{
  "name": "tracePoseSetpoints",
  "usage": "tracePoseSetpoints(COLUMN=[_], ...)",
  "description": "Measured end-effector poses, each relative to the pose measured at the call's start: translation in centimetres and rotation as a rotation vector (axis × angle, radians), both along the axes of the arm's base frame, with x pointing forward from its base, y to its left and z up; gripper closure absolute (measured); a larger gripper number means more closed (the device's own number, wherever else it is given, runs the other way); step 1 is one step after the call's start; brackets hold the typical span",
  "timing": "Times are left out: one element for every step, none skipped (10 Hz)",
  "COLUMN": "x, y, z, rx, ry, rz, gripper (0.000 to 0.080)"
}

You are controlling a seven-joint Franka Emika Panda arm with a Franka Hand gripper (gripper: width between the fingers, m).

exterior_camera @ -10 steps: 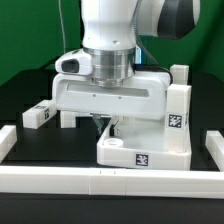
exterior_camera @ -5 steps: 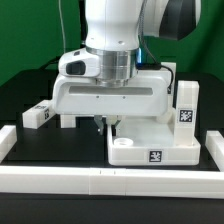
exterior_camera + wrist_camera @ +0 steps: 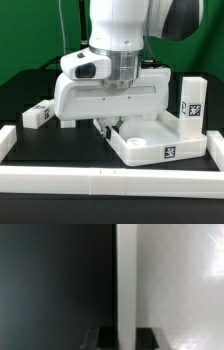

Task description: Assemble desk

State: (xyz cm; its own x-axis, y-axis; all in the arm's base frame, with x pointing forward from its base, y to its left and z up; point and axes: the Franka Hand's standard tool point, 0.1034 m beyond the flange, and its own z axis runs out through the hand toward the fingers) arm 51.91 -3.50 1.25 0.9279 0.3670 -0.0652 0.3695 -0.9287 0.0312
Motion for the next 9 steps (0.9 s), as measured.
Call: tracePoseSetpoints(x=[0.5, 0.6, 0.6, 0.6, 0.6, 0.5, 0.6, 1.2, 2.2], y=[0.3, 0.2, 0.0, -0.2, -0.3, -0.4, -0.4, 0.2, 0.9], z=[0.0, 0.1, 0.0, 0.0, 0.0, 0.0, 0.0, 0.1, 0.1], rx=[-0.005, -0.013, -0.015, -0.017, -0.018, -0.021, -0.026, -0.033, -0.031], ry=[-0.001, 0.000, 0.005, 0.012, 0.017, 0.024, 0.031, 0.033, 0.038], rz=[0.058, 0.115, 0.165, 0.238, 0.292, 0.355, 0.430, 0.504, 0.594], gripper=[0.0733, 0.0733, 0.0733, 0.0733, 0.0733, 0.0733, 0.0733, 0.0733, 0.0734])
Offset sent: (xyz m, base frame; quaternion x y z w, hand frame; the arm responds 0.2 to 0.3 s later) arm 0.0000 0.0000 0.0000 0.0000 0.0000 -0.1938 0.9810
